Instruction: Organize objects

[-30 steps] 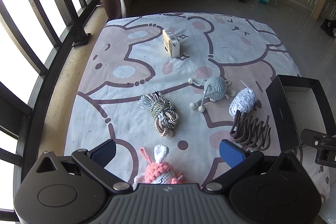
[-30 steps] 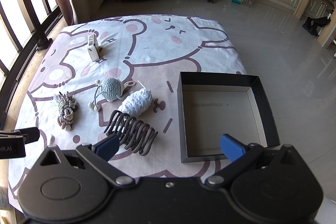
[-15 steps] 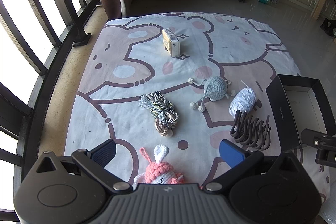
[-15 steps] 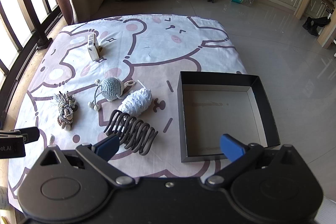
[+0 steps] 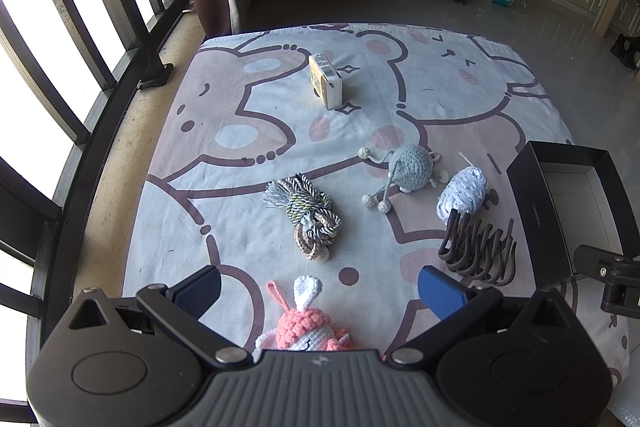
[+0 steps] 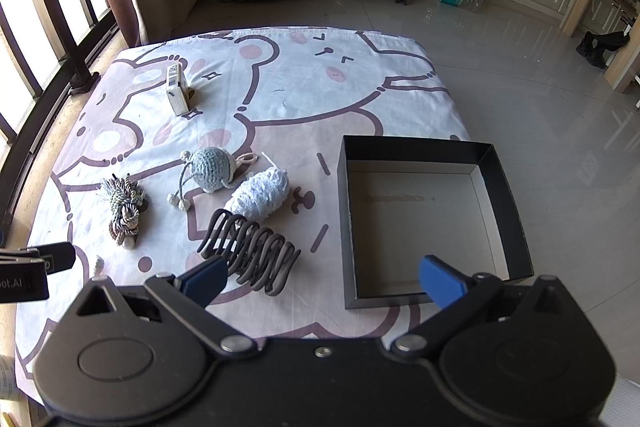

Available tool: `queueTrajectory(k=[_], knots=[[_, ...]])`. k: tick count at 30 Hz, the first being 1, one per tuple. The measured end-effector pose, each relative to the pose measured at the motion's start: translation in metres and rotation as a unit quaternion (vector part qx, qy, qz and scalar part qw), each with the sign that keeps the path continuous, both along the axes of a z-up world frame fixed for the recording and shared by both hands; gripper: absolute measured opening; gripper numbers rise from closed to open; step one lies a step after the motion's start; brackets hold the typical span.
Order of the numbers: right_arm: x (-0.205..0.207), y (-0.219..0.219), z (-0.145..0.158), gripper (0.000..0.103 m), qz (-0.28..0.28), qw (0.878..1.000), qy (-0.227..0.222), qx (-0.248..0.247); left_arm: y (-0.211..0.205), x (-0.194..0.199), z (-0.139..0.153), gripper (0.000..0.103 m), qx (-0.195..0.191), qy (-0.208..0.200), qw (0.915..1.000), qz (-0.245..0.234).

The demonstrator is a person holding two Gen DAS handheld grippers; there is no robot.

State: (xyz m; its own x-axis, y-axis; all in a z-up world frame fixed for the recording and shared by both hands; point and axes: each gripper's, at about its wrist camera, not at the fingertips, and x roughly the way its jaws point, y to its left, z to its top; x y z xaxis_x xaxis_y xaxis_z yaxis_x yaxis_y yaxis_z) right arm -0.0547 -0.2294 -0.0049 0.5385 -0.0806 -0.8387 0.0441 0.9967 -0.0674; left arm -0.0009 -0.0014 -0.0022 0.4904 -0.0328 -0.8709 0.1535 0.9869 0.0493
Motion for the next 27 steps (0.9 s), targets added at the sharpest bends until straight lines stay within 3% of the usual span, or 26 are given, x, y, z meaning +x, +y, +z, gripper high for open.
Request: queueTrajectory(k=[15, 27], knots=[[-0.001, 0.002, -0.003, 0.103, 0.001, 1.0, 0.001, 0.0, -0.001, 0.0, -0.003, 0.103, 0.003, 0.0, 0.9999, -0.011], [0.006, 0.028, -0.006, 0.103, 0.028, 0.999, 0.015, -0.005, 0.027, 0.01, -0.011, 0.103, -0.004, 0.01, 0.9999, 0.002]])
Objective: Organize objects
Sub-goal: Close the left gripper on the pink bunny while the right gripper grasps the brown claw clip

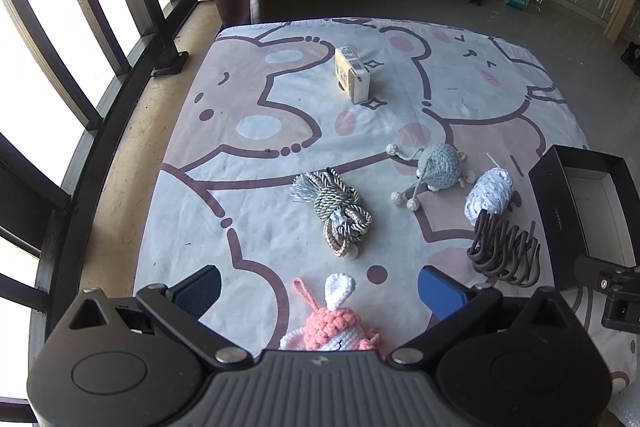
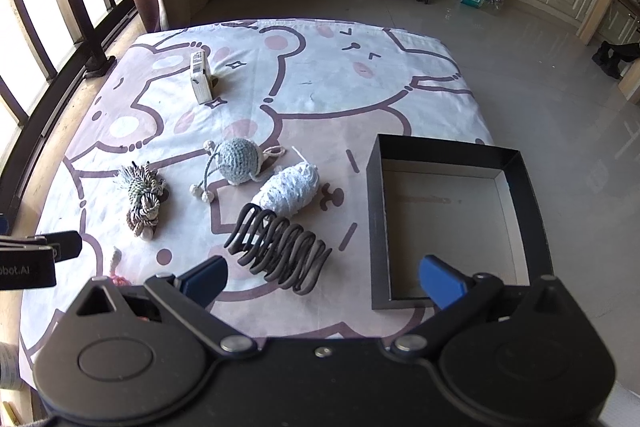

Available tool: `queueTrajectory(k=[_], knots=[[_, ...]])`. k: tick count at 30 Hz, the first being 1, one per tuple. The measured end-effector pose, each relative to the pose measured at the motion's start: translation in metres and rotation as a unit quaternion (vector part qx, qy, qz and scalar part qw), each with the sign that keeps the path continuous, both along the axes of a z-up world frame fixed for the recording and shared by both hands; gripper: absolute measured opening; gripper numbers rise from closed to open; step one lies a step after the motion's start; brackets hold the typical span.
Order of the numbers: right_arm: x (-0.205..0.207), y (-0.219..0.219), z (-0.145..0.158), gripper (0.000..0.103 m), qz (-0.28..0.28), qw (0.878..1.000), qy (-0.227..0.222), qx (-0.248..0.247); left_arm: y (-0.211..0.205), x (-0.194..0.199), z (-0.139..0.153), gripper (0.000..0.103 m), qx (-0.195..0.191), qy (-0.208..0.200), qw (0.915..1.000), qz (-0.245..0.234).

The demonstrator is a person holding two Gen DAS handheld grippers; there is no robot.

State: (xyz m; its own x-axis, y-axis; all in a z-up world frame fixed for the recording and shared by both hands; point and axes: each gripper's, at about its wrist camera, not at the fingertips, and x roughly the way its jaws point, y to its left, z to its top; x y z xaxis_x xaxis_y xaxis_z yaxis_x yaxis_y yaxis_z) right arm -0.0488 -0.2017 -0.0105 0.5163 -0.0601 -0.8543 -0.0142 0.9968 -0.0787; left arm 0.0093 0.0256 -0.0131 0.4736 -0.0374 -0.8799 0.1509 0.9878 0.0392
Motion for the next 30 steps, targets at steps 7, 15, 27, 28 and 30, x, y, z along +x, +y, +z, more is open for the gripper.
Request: queueTrajectory(k=[7, 15, 27, 28, 30], knots=[[0.006, 0.018, -0.008, 0.103, 0.022, 1.0, 0.013, -0.014, 0.012, 0.005, -0.007, 0.103, -0.003, 0.013, 0.9999, -0.001], [0.013, 0.03, -0.017, 0.103, 0.035, 0.999, 0.026, -0.014, 0.016, 0.011, -0.023, 0.103, 0.006, 0.036, 0.9989, -0.029], [0.036, 0.028, -0.028, 0.097, 0.012, 1.0, 0.024, -0.003, 0.032, 0.026, -0.058, 0.103, -0.035, 0.125, 0.9912, -0.029], [0.038, 0.027, -0.029, 0.095, 0.007, 1.0, 0.024, 0.005, 0.033, 0.027, -0.06, 0.103, -0.042, 0.13, 0.9901, -0.03], [0.044, 0.025, -0.031, 0.093, -0.005, 0.999, 0.03, 0.019, 0.031, 0.027, -0.064, 0.103, -0.049, 0.137, 0.9887, -0.034]])
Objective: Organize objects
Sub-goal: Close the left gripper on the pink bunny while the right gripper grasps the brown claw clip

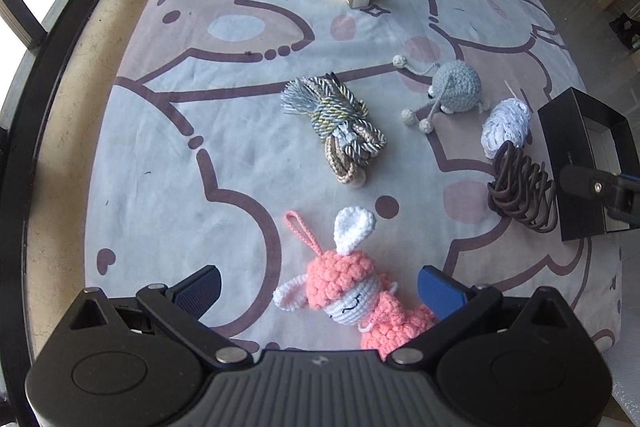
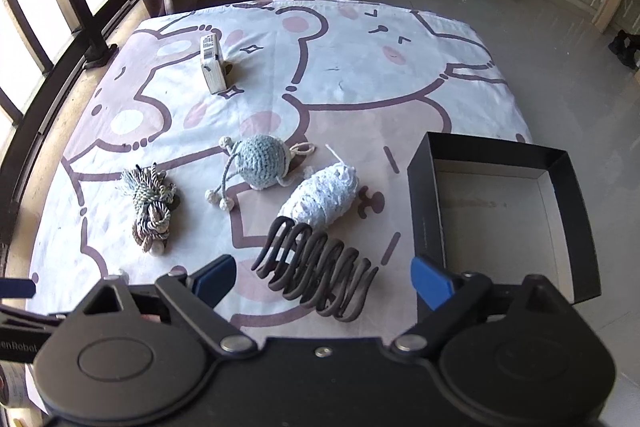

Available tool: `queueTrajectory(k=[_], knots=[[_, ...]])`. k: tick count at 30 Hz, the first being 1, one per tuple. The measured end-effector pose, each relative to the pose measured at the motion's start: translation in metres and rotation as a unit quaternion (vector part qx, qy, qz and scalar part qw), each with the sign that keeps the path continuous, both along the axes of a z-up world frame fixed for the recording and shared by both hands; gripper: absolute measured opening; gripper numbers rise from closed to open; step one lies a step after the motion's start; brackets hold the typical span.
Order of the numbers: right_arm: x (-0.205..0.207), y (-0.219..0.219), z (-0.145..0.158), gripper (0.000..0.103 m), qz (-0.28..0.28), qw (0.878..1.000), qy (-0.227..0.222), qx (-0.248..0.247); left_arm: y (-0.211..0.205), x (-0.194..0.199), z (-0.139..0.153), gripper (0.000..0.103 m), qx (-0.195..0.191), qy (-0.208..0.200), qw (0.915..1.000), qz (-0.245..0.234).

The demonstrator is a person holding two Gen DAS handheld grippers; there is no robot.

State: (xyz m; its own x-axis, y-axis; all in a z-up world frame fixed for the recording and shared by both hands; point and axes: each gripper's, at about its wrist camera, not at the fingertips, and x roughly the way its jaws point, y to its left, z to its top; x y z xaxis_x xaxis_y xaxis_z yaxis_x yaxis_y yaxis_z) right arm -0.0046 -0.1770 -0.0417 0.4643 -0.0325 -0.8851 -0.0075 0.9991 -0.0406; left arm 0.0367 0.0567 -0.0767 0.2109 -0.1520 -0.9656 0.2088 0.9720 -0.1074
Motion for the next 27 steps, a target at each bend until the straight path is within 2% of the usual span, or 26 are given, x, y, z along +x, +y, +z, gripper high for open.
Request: queueTrajectory(k=[6, 9, 16, 21, 27], knots=[[0.018, -0.003, -0.01, 0.084, -0.042, 0.998, 0.017, 0.045, -0.007, 0.001, -0.01, 0.091, -0.021, 0.025, 0.9993, -0.016], [0.027, -0.001, -0.018, 0.079, -0.059, 0.997, 0.033, 0.049, -0.009, 0.002, -0.017, 0.086, -0.035, 0.045, 0.9983, -0.011], [0.042, 0.004, -0.035, 0.077, -0.083, 0.993, 0.062, 0.059, -0.018, 0.001, -0.024, 0.082, -0.037, 0.065, 0.997, -0.019], [0.05, 0.014, -0.046, 0.077, -0.079, 0.993, 0.073, 0.045, -0.019, 0.001, -0.031, 0.08, -0.031, 0.078, 0.9963, -0.021], [0.056, 0.023, -0.057, 0.077, -0.068, 0.995, 0.079, 0.001, -0.022, 0.004, -0.041, 0.079, -0.005, 0.083, 0.9963, -0.023]])
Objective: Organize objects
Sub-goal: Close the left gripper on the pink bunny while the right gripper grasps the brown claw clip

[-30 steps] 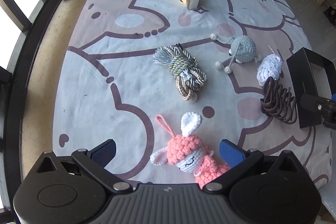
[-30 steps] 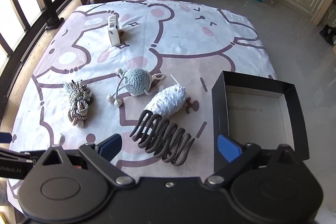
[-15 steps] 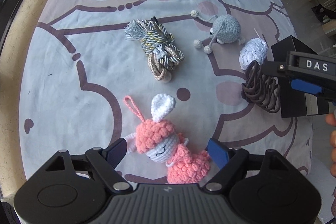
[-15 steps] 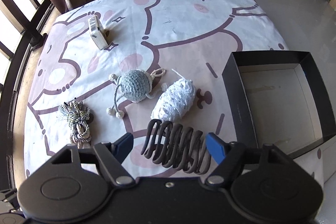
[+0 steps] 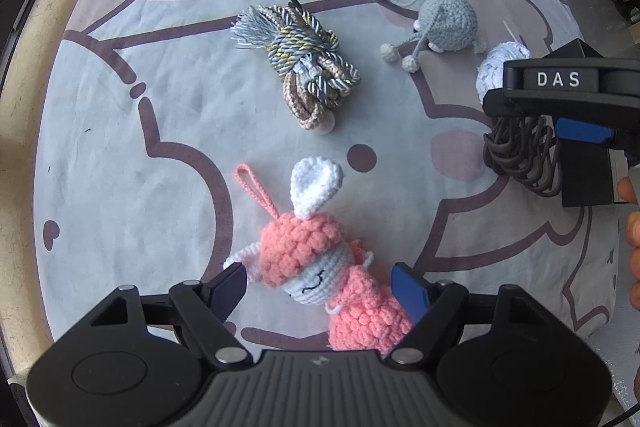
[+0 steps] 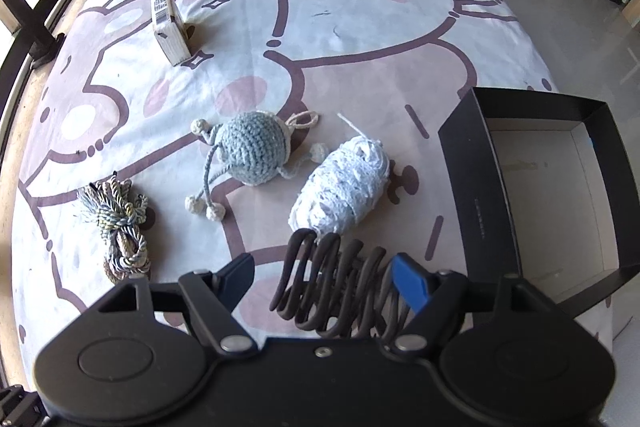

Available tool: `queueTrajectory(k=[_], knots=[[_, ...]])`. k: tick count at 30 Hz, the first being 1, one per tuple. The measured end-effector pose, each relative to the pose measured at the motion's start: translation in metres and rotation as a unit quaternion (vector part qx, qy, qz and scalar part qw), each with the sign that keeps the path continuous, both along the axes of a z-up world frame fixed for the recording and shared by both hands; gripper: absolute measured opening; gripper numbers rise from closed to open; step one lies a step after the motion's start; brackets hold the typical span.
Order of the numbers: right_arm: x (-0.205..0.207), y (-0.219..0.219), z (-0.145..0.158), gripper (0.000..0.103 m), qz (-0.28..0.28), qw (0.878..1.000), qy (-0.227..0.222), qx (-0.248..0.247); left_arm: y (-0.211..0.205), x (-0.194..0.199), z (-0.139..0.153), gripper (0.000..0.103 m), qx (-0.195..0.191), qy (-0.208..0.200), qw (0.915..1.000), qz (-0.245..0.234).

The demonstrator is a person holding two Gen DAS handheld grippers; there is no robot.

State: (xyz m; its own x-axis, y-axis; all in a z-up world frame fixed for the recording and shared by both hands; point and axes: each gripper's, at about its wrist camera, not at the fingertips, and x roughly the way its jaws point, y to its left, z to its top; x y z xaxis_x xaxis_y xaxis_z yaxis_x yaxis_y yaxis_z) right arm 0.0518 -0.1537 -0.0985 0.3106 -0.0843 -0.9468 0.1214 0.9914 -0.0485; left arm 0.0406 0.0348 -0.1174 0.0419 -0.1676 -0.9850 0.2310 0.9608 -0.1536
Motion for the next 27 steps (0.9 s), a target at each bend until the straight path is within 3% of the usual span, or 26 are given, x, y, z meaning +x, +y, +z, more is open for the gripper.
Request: queueTrajectory(k=[5, 9, 11, 12, 13, 16, 19, 27], knots=[[0.003, 0.0, -0.009, 0.065, 0.028, 0.999, 0.019, -0.039, -0.003, 0.002, -0.003, 0.066, 0.001, -0.001, 1.0, -0.001], [0.0, -0.013, -0.009, 0.044, 0.018, 0.999, 0.027, -0.036, -0.002, 0.004, -0.002, 0.06, 0.003, -0.01, 0.9999, 0.009], [-0.002, -0.022, -0.007, 0.041, 0.011, 0.999, 0.026, -0.019, -0.001, 0.004, 0.0, 0.058, 0.001, -0.014, 0.9998, 0.012], [-0.004, -0.025, -0.005, 0.035, 0.007, 1.0, 0.024, -0.014, -0.002, 0.005, 0.001, 0.057, 0.001, -0.016, 0.9998, 0.012], [-0.005, -0.029, -0.004, 0.019, 0.004, 1.0, 0.022, -0.011, -0.003, 0.005, 0.002, 0.057, 0.002, -0.017, 0.9998, 0.012], [-0.01, -0.035, 0.001, 0.014, 0.007, 1.0, 0.017, -0.002, -0.005, 0.004, 0.004, 0.054, 0.005, -0.022, 0.9997, 0.008], [-0.016, -0.038, 0.005, 0.008, 0.016, 1.0, 0.017, 0.02, -0.007, 0.003, 0.01, 0.044, 0.005, -0.034, 0.9994, 0.01], [-0.03, -0.036, 0.021, 0.005, 0.043, 0.989, 0.004, 0.14, -0.008, -0.001, 0.016, 0.038, 0.009, -0.044, 0.999, 0.008]])
